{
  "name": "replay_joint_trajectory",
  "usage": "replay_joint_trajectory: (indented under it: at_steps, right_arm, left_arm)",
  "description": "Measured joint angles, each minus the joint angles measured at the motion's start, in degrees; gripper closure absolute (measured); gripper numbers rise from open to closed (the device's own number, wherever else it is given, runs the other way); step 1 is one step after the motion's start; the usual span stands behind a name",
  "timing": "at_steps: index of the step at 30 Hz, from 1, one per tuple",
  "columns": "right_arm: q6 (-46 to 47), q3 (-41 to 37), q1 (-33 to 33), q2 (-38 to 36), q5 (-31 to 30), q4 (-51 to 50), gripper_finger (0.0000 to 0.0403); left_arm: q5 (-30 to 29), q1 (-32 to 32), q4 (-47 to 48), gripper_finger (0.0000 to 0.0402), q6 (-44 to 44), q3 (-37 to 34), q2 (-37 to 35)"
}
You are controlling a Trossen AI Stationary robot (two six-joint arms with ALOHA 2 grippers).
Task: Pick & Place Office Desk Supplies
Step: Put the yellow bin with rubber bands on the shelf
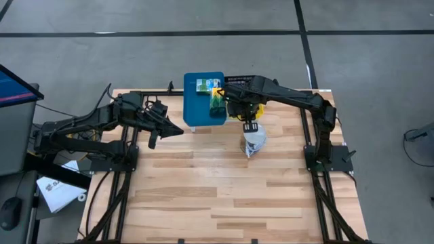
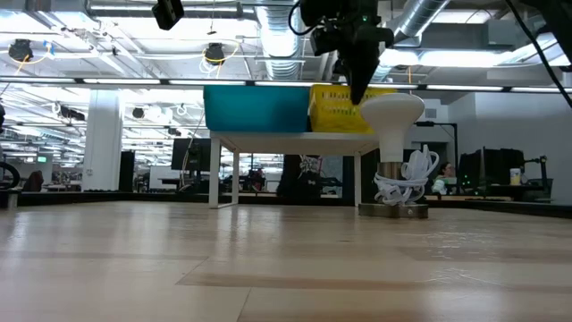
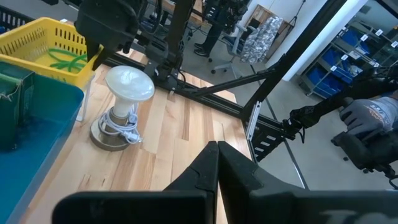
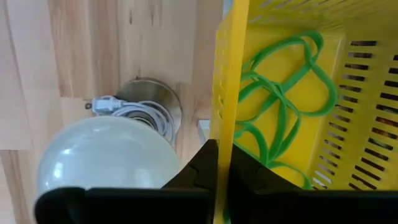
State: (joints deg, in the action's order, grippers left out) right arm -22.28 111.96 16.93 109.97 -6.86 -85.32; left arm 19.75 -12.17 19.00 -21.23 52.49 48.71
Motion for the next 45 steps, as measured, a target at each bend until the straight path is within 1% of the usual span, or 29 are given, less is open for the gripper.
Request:
replay_joint_trajectory:
  at_steps: [6,8,18,23,45]
  right_arm:
    - [0.0,0.0,0.0,0.0,4.0,0.1,0.039]
    - [0.2,0.0,0.0,0.0,4.1,0.1,0.0387]
    - [0.9,0.0,-0.7,0.0,4.1,0.1,0.0356]
    - [0.9,0.0,-1.5,0.0,4.0,0.1,0.0348]
    - [1.3,0.0,-1.5,0.0,0.4,1.7,0.0346]
  left_arm:
    - [0.0,0.0,0.0,0.0402,0.0,0.0,0.0]
    - [0.0,0.0,0.0,0.0402,0.0,0.0,0.0]
    - [0.0,0.0,0.0,0.0402,0.0,0.0,0.0]
    - [0.0,0.0,0.0,0.0402,0.0,0.0,0.0]
    - [0.0,0.0,0.0,0.0402,0.0,0.0,0.0]
